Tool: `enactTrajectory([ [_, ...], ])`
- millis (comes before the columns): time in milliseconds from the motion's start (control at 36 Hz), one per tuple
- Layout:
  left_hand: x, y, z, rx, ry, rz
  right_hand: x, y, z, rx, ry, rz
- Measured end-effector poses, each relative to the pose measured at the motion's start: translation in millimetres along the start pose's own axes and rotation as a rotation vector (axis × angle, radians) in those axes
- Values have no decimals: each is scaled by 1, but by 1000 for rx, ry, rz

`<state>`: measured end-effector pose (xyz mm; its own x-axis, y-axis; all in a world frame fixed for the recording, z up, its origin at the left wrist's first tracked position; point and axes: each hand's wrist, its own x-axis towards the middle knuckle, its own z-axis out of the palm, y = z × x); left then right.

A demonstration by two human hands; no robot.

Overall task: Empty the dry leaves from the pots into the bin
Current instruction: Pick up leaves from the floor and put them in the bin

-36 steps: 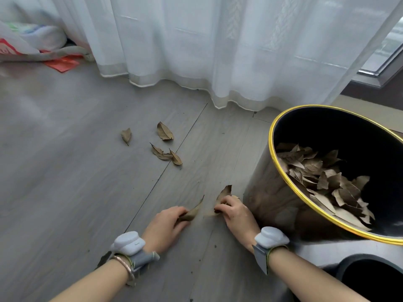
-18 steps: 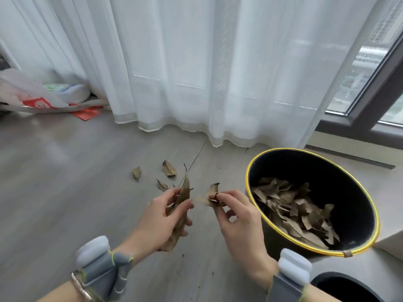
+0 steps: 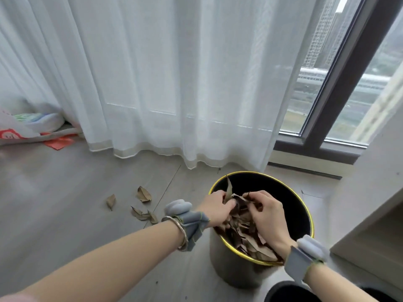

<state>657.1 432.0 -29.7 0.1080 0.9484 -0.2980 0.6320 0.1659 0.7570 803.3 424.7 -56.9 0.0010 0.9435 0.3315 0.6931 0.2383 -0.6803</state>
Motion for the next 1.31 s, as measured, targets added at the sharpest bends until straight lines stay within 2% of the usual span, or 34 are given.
enactTrajectory([
  [83,14,6,7,214,11,-34,8,8,-2,-56,-117,55],
  [139,19,10,9,242,-7,-53,11,12,-6,-96,-190,92],
  [250,19,5,2,135,12,-14,15,13,-12,-151,-303,172],
  [306,17,-3,-9,-25,49,25,18,5,-14,-189,-320,176],
  [389,7,-20,-34,-263,107,59,28,-16,-12,-219,-281,104],
  [444,1,-35,-52,-302,146,70,39,-37,-6,-214,-233,37],
  [528,-10,-70,-86,-276,208,35,61,-80,20,-192,-266,-47],
  [639,-26,-125,-138,-165,275,-110,85,-142,70,-225,-486,-106],
  [750,-32,-165,-178,74,284,-200,100,-178,119,-414,-747,-162],
  [944,-4,-236,-200,380,231,-368,117,-178,215,-681,-984,-240],
  [1028,11,-256,-193,447,212,-428,112,-155,242,-693,-1009,-187],
  [1111,39,-282,-186,446,202,-509,109,-121,288,-674,-1023,-52],
  [1222,62,-305,-167,375,252,-602,96,-98,317,-643,-1035,162],
  [1306,85,-326,-150,332,352,-646,90,-82,346,-587,-1054,194],
])
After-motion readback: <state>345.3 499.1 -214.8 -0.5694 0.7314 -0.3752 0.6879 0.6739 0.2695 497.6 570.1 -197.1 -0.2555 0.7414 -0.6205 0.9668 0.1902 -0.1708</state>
